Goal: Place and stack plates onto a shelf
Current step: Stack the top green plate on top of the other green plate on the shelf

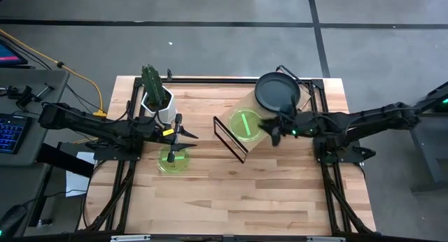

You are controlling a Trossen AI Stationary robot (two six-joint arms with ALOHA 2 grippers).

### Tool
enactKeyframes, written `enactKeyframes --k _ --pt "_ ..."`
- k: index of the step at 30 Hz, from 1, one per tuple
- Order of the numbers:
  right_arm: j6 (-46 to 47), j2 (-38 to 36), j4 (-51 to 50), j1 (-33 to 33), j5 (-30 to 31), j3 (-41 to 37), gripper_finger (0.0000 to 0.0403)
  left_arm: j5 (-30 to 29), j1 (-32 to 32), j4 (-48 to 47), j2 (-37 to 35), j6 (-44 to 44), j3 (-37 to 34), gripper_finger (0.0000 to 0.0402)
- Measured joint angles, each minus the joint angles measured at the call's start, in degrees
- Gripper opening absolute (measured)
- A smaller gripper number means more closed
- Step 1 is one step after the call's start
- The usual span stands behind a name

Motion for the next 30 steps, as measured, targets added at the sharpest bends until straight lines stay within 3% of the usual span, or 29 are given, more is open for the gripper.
enactKeyframes --k 4,8,10,16,23,26,30 --pt "7.05 -0.17 -8.58 8.14 -8.42 1.90 0.0138 0.00 0.00 -0.20 0.00 0.00 0.00 0.0115" --pt "16.79 1.15 -12.81 19.00 -8.48 0.74 0.0138 0.00 0.00 -0.25 0.00 0.00 0.00 0.0115" --pt "22.58 2.73 -16.86 24.56 -4.54 -0.16 0.0138 0.00 0.00 -0.16 -0.01 0.02 0.00 0.0115" --pt "40.71 9.28 -21.26 36.47 15.02 -7.43 0.0138 0.00 0.00 0.28 0.01 0.00 0.00 0.0115" --pt "59.49 18.24 -18.48 38.33 29.95 -16.92 0.0137 0.00 0.00 0.26 0.00 0.04 0.00 0.0115" --pt "59.75 22.70 -14.61 35.96 34.31 -19.11 0.0136 0.00 0.00 0.26 0.01 0.09 0.00 0.0115" --pt "56.77 29.22 -10.52 31.83 35.69 -19.38 0.0115 0.00 0.00 0.26 -0.01 0.11 0.00 0.0115"
